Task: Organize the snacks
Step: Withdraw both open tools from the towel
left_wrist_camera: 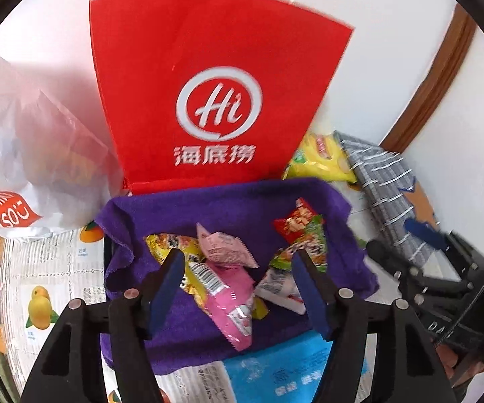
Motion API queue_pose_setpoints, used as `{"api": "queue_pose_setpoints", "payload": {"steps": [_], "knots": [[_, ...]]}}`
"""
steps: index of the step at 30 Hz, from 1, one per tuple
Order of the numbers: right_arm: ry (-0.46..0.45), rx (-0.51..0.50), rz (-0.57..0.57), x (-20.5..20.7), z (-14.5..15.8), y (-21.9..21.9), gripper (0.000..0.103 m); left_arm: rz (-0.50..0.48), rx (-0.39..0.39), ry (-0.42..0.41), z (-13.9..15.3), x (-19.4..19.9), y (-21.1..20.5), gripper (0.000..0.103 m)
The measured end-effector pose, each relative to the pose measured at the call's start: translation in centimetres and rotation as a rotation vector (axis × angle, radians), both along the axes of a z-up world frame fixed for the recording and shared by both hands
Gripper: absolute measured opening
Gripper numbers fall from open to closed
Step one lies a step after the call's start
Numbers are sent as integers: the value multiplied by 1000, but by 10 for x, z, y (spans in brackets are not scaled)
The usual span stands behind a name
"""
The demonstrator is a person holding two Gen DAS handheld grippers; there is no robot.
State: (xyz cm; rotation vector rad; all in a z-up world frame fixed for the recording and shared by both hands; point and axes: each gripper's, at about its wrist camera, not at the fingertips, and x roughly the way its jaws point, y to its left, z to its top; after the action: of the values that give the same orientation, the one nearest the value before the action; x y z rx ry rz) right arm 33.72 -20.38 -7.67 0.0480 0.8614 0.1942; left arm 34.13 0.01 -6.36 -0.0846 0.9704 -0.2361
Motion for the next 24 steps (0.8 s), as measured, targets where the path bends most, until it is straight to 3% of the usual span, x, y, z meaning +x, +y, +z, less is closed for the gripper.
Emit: {"api": "queue_pose_setpoints", "payload": {"steps": [4, 10, 14, 16, 20, 24], "knots": [[-47, 50, -40, -28, 10, -14, 82, -42, -53, -62, 16, -14, -3, 65], [-66, -54, -57, -66, 25, -25, 82, -69, -84, -148, 39, -37, -11, 65], [-91, 26, -35, -97, 30, -37, 82, -72, -94, -196, 52, -52, -14, 63], [-108, 12, -50, -110, 31, -38, 82, -80, -101, -210, 58, -59, -14, 63], [-96, 15, -51, -126, 25, -38, 82, -56, -80, -215, 60, -75, -10, 65], [-33, 54, -26, -138, 5, -33, 77, -52, -72, -165, 55, -93, -3, 65]]}}
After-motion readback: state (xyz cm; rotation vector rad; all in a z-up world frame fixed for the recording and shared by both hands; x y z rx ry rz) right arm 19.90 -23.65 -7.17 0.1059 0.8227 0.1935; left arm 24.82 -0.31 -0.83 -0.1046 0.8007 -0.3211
